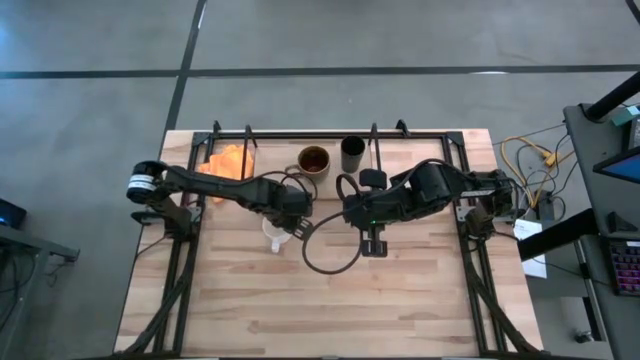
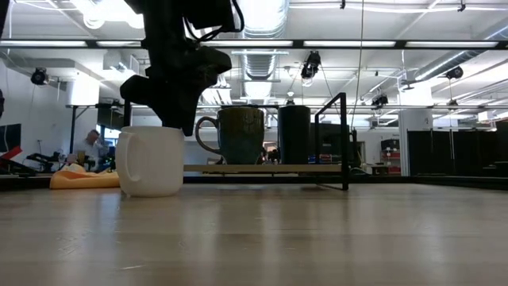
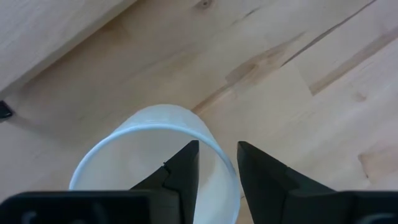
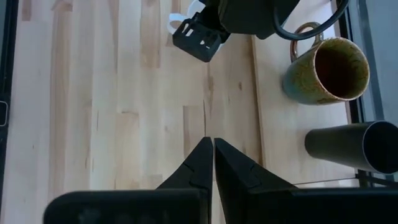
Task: Stack small to large cups/mugs on shelf
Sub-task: Put the white mug on the shelf
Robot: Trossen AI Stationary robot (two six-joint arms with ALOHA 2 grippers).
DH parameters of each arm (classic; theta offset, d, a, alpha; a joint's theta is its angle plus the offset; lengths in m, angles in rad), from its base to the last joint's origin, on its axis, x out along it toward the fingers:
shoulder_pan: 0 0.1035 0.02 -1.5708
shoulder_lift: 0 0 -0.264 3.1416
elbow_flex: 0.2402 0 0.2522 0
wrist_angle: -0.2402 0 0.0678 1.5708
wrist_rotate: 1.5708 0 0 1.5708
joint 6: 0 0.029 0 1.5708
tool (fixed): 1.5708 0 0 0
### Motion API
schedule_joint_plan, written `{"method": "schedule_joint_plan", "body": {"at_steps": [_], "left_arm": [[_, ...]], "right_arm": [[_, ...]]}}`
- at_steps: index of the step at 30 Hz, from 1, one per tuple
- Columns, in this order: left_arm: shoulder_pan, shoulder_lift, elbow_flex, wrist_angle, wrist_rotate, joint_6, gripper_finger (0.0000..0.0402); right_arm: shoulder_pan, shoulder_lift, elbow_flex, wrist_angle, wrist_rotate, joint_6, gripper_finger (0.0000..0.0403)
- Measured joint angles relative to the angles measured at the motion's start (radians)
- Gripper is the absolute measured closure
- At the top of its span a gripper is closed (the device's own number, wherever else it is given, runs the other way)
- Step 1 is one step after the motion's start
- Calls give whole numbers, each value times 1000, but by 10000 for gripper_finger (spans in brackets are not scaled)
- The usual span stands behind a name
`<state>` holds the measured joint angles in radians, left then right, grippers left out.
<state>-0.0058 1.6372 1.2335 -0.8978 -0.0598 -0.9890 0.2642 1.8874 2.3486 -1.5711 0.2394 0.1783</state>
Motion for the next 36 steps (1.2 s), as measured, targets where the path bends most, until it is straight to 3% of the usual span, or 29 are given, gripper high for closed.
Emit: {"method": "schedule_joint_plan", "body": {"at_steps": [10,16,20,24,26,36], "left_arm": [[0,0,-1,1,15,34,394],[-6,-1,7,-3,121,115,399],[-23,-1,38,-2,160,243,400],[-36,-1,86,-18,162,468,401],[-37,-1,117,-65,150,544,401],[3,-2,240,-351,-56,618,401]], "right_arm": [[0,0,0,0,0,-3,394],[0,0,0,0,0,-3,394],[0,0,0,0,0,-3,394],[0,0,0,0,0,-3,394],[0,0,0,0,0,-3,394],[-1,0,0,0,-1,-5,394]]}}
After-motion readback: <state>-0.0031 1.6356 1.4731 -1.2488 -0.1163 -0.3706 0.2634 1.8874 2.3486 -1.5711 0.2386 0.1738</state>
